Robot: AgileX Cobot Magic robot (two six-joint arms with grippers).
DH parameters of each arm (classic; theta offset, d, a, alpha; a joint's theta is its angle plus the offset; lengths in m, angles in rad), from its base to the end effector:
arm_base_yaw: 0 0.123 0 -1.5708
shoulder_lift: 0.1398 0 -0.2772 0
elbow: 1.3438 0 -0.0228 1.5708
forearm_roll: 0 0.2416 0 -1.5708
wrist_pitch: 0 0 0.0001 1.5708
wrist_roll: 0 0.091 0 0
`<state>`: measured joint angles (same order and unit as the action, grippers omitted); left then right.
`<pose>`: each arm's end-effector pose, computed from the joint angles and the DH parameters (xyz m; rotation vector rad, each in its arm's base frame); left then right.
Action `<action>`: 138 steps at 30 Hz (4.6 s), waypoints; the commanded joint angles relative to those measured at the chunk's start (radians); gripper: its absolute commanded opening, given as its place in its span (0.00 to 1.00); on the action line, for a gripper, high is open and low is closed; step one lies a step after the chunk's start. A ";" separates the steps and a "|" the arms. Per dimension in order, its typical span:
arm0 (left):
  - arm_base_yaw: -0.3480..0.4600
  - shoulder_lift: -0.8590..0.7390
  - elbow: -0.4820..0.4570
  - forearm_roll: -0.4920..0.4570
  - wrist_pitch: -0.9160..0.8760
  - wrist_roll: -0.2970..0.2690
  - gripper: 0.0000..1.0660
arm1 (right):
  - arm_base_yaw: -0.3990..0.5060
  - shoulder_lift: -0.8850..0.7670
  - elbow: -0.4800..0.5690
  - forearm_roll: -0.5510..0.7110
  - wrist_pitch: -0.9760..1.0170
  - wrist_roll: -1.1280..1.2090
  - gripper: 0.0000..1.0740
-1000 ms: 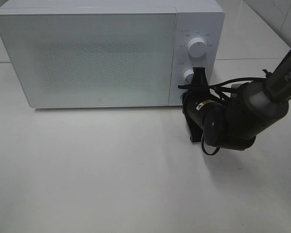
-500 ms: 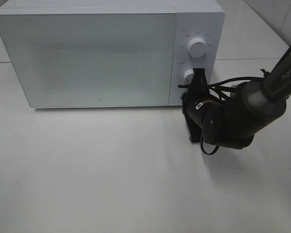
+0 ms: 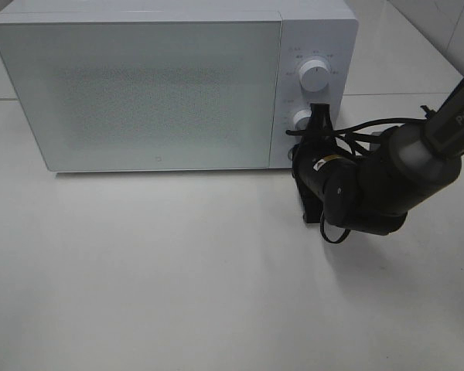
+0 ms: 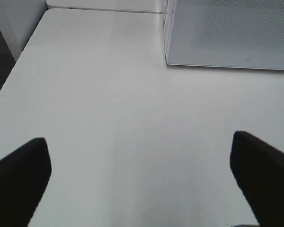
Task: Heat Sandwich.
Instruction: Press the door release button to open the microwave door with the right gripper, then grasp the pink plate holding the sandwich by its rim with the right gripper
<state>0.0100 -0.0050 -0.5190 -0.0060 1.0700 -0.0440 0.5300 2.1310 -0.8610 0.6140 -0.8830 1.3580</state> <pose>-0.0084 -0.0006 0.2772 -0.0544 2.0290 -0.0286 0.3364 0.1502 0.0882 1.4648 1.4842 1.0534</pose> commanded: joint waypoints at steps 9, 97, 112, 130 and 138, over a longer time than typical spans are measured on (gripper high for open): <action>0.002 -0.016 0.001 -0.008 0.001 0.003 0.92 | -0.019 0.049 -0.141 0.006 -0.285 -0.057 0.00; 0.002 -0.016 0.001 -0.008 0.001 0.003 0.92 | 0.028 -0.552 0.166 0.006 0.833 -1.006 0.07; 0.002 -0.016 0.001 -0.008 0.001 0.003 0.92 | -0.065 -0.570 0.091 -0.286 1.321 -1.191 0.09; 0.002 -0.016 0.001 -0.008 0.001 0.003 0.92 | -0.065 -0.570 -0.092 -0.390 1.684 -1.996 0.11; 0.002 -0.016 0.001 -0.008 0.001 0.003 0.92 | -0.065 -0.570 -0.121 -0.437 1.686 -2.371 0.12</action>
<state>0.0100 -0.0050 -0.5190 -0.0060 1.0700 -0.0430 0.4710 1.5680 -0.9740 0.1980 0.7920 -0.9120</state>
